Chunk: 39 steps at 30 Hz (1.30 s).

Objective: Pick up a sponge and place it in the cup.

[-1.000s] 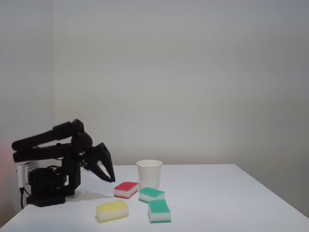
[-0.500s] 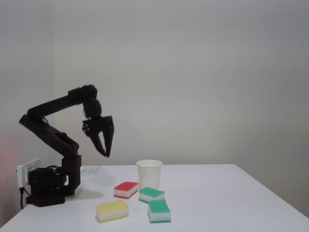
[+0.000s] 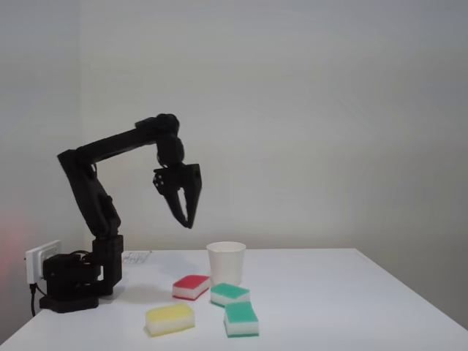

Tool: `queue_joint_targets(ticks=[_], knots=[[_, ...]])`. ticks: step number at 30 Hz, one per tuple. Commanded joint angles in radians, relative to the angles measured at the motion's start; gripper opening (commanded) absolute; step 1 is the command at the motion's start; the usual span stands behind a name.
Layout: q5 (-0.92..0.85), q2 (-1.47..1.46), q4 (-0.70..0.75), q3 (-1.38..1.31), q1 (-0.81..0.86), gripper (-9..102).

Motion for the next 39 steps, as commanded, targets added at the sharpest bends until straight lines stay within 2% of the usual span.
queue_joint_targets(ticks=[1, 12, 33, 39], knots=[[0.011, -0.025, -0.046, -0.031, 0.02, 0], [-0.018, -0.242, -0.227, -0.11, 0.097, 0], [-0.074, -0.672, -0.29, -0.517, 0.262, 0], [-0.071, -0.756, -0.364, -0.541, 0.287, 0]])
